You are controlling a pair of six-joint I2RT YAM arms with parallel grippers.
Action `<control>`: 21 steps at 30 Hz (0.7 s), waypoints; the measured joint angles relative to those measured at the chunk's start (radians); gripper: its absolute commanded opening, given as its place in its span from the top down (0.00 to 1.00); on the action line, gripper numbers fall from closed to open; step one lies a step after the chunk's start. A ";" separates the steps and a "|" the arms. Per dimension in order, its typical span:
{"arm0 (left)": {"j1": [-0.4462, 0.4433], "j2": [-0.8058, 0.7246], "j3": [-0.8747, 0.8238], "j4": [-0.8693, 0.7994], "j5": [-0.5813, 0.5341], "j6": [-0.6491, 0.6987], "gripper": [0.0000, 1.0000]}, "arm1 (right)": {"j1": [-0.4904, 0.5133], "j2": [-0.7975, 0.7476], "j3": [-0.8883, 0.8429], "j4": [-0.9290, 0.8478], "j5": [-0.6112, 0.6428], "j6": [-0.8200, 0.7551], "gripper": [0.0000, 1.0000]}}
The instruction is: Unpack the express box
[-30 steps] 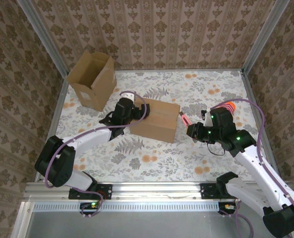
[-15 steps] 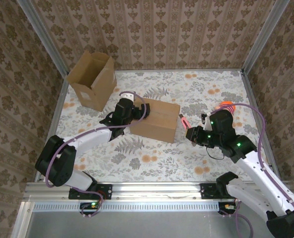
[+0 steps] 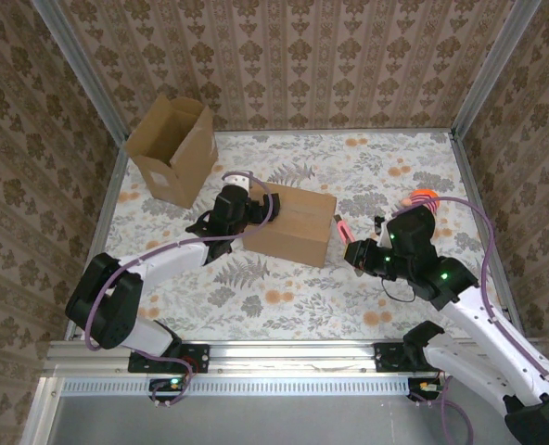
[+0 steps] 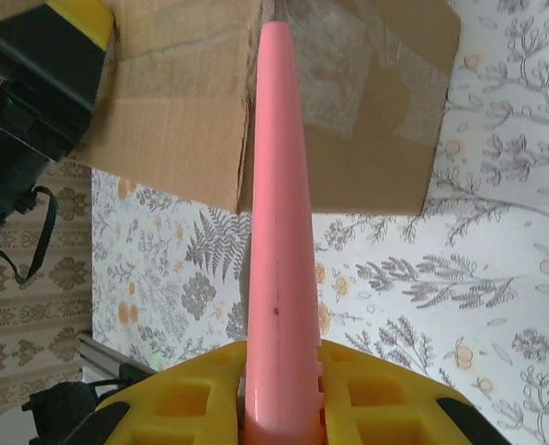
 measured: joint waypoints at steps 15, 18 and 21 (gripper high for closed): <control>0.000 0.012 0.000 0.021 0.000 -0.008 0.00 | 0.087 -0.063 -0.056 0.016 0.050 0.097 1.00; 0.000 0.012 0.000 0.021 0.000 -0.009 0.00 | 0.102 -0.075 -0.063 0.016 0.060 0.111 1.00; 0.000 0.013 0.000 0.022 0.000 -0.011 0.00 | 0.119 -0.089 -0.069 0.016 0.071 0.128 1.00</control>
